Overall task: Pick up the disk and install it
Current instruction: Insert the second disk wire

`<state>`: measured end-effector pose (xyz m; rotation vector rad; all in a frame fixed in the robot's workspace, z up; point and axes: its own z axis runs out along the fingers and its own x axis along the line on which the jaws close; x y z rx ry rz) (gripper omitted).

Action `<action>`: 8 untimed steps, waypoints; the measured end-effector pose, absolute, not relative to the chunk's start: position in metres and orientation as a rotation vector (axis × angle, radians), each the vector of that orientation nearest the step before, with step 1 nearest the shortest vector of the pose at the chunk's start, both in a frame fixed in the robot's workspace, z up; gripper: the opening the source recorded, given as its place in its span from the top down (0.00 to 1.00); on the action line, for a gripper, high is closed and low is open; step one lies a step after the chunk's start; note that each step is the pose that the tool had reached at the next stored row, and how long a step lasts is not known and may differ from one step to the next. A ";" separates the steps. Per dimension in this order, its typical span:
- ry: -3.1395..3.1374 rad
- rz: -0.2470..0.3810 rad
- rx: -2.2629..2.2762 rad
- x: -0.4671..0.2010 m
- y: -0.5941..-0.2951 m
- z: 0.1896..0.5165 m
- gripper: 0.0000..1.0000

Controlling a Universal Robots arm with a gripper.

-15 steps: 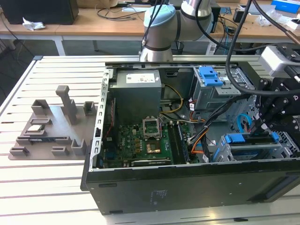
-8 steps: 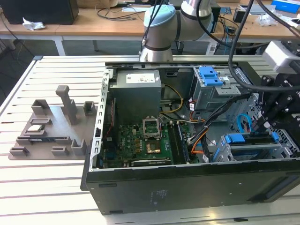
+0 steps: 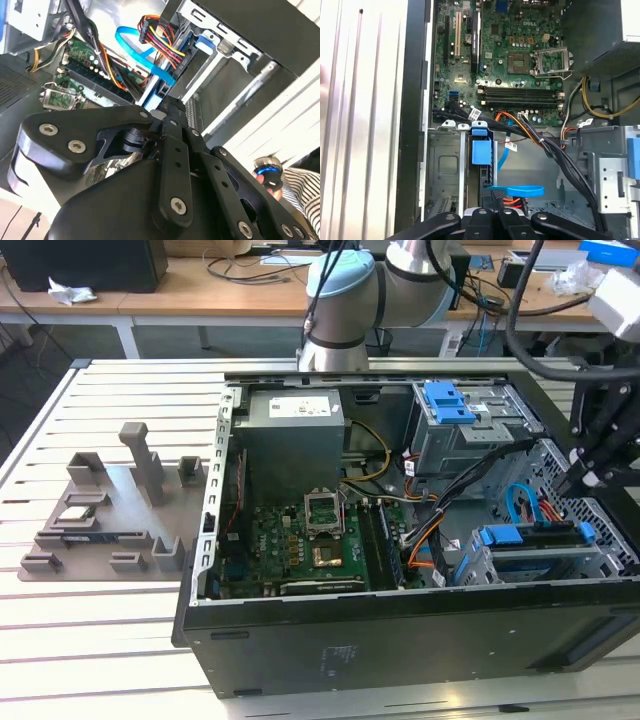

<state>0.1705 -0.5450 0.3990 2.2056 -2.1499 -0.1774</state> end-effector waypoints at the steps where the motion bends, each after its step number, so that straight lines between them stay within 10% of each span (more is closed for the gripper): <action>1: -2.150 -0.177 2.206 0.171 -0.545 0.406 0.89; 8: -2.150 -0.177 2.206 0.171 -0.545 0.436 0.89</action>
